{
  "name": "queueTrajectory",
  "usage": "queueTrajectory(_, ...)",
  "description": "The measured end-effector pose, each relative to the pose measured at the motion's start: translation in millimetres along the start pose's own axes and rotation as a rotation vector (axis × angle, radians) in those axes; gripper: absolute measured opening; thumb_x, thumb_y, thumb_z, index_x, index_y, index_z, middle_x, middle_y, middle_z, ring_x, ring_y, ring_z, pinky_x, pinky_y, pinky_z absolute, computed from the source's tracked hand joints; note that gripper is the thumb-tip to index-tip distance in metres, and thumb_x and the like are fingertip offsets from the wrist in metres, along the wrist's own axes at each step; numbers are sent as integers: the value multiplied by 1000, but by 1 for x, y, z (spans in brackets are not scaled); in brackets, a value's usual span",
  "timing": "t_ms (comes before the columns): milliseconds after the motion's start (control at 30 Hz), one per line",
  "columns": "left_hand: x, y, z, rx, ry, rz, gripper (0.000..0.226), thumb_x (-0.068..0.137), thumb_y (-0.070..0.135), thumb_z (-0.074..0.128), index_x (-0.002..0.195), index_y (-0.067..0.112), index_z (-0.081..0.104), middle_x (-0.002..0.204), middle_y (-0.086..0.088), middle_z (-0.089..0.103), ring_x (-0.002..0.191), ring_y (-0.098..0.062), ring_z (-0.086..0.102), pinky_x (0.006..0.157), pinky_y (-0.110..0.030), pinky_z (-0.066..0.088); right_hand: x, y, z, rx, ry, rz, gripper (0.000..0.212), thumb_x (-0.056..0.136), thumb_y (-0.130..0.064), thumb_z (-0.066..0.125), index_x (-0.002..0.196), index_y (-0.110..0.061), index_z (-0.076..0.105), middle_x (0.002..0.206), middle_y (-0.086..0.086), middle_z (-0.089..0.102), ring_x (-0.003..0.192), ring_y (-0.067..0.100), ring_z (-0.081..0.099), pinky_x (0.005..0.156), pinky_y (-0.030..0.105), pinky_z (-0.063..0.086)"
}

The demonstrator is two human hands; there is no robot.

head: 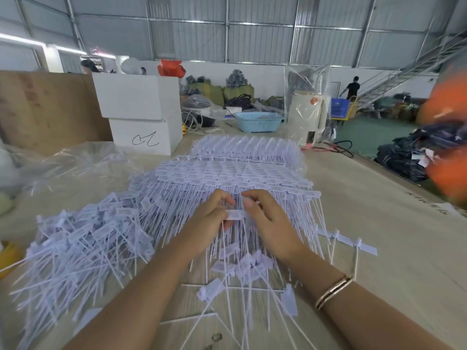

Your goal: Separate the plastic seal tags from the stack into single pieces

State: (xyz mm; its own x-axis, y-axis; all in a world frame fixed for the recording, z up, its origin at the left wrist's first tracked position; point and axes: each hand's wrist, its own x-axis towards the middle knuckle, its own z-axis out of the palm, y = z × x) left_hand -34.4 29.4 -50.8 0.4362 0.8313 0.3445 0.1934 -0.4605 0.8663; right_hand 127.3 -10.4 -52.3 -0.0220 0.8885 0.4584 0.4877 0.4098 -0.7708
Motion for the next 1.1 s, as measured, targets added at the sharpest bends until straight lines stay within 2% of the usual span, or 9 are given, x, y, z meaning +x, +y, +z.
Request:
queueTrajectory(167,-2,3,6,2,-64,-34,4,88,31,50,91,33,49,66,8,61,65,-13,51,63,-28,38,-1,0,1,-41,-49,-24,18,92,-28,59,75,-28,56,56,-9,53,49,5,41,51,17,34)
queueTrajectory(233,-4,2,2,41,-35,-41,16,97,17,47,84,25,53,66,2,56,62,-13,51,63,-28,40,0,0,-2,-75,-15,-38,22,92,-24,59,72,-26,51,60,4,55,50,14,43,50,21,34)
queueTrajectory(333,-4,3,-1,228,-13,0,34,98,20,48,64,25,48,51,11,46,50,-8,42,57,-27,33,-1,1,-3,8,-11,-18,17,95,-23,55,79,-15,53,72,22,60,61,32,50,55,31,38)
queueTrajectory(400,-5,5,2,217,2,12,37,98,21,49,61,23,45,49,12,40,48,-7,36,55,-27,28,-2,1,-4,68,-31,-2,23,94,-24,56,76,-10,55,71,24,57,55,27,45,55,28,37)
queueTrajectory(533,-4,9,8,12,12,-36,29,100,17,44,74,7,55,50,11,50,50,-5,43,55,-21,36,-1,-2,-7,212,-77,3,32,90,-25,61,64,-6,57,59,11,49,53,13,43,55,18,36)
queueTrajectory(700,-3,12,18,-505,43,-83,24,95,22,49,75,11,56,59,2,53,53,-8,45,53,-17,38,0,-5,-6,362,5,-45,27,91,-25,58,67,-13,61,60,10,52,56,26,44,59,33,40)
queueTrajectory(800,3,14,9,-825,171,-107,24,86,24,53,64,18,58,55,3,52,50,-7,45,50,-16,40,1,-5,-10,393,73,-43,28,92,-22,57,65,-24,63,59,-2,52,58,20,44,60,23,39)
queueTrajectory(900,4,5,-4,-471,209,-61,46,95,22,48,50,25,51,49,6,45,48,-8,39,56,-22,35,4,-2,-17,382,59,20,36,95,-18,54,59,-15,52,59,2,45,58,18,41,65,23,37)
queueTrajectory(1100,-1,0,5,201,138,23,30,83,30,49,53,28,47,49,10,40,48,-5,36,50,-22,28,13,-6,-14,-153,-130,-24,33,91,-26,60,64,-14,45,59,-7,39,53,9,37,54,21,31)
